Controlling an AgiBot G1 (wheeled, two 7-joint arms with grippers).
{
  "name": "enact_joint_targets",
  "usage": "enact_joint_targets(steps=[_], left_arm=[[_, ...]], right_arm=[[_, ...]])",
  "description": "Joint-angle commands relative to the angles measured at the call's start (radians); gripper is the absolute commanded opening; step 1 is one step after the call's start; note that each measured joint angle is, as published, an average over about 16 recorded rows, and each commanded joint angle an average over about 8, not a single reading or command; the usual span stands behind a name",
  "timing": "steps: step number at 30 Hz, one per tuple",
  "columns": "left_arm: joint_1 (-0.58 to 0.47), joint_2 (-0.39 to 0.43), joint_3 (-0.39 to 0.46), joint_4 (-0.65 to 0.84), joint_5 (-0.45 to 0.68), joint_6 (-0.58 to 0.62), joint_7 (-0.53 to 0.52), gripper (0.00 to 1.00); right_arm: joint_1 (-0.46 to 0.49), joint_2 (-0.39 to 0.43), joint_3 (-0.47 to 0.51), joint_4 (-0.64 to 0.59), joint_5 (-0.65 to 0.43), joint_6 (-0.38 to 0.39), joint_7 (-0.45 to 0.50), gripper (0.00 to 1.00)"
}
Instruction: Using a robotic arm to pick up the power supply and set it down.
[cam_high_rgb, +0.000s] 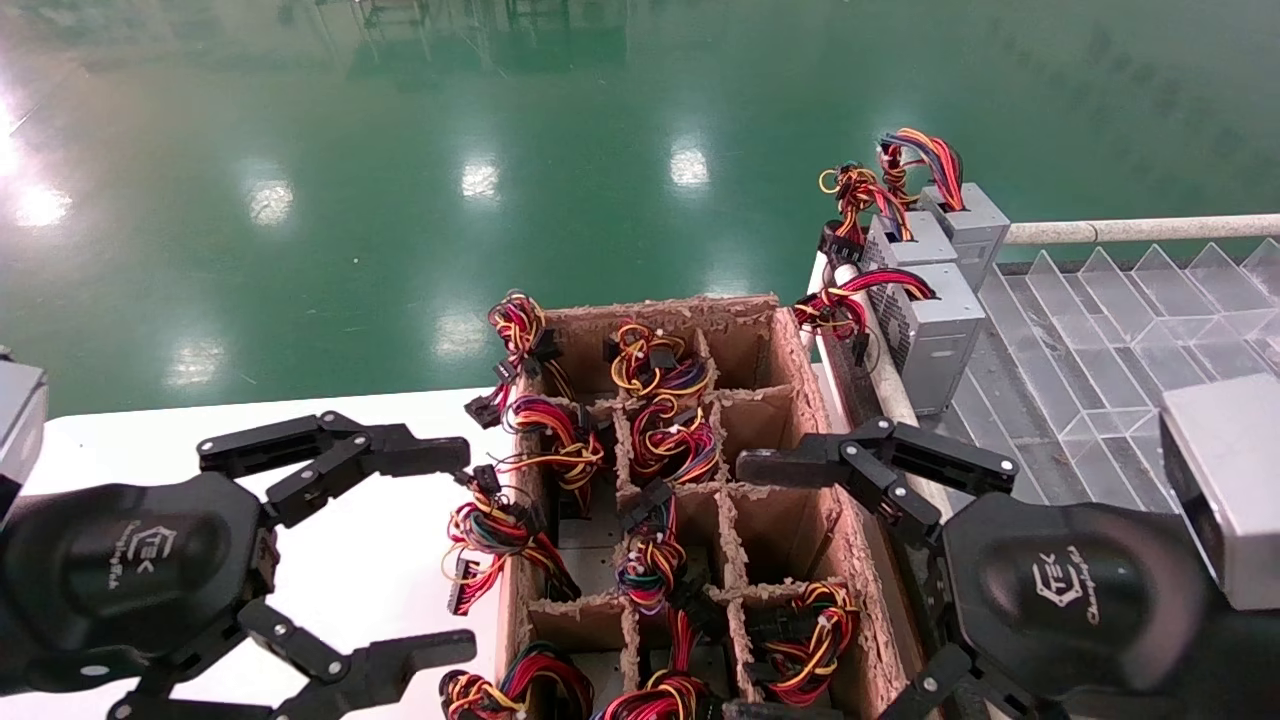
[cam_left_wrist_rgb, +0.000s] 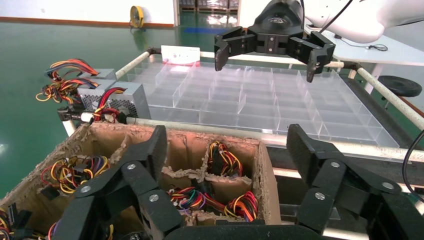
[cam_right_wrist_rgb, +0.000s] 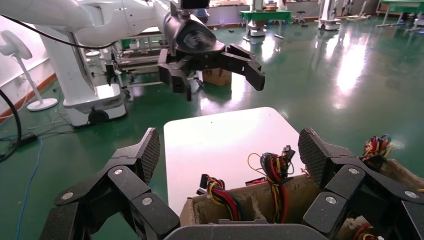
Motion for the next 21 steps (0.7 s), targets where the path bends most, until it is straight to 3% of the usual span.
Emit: enact_joint_targets(steps=[1,21], left_arm=[[0.000,0.000,0.000,0.000,0.000,0.000,0.000,1.00],[0.000,0.000,0.000,0.000,0.000,0.000,0.000,1.00]], right_arm=[[0.002,-0.002,0.000,-0.003,-0.004,0.004,0.000,1.00],[0.011,-0.008,-0.002,-0.013,-0.021,0.020,-0.002,1.00]])
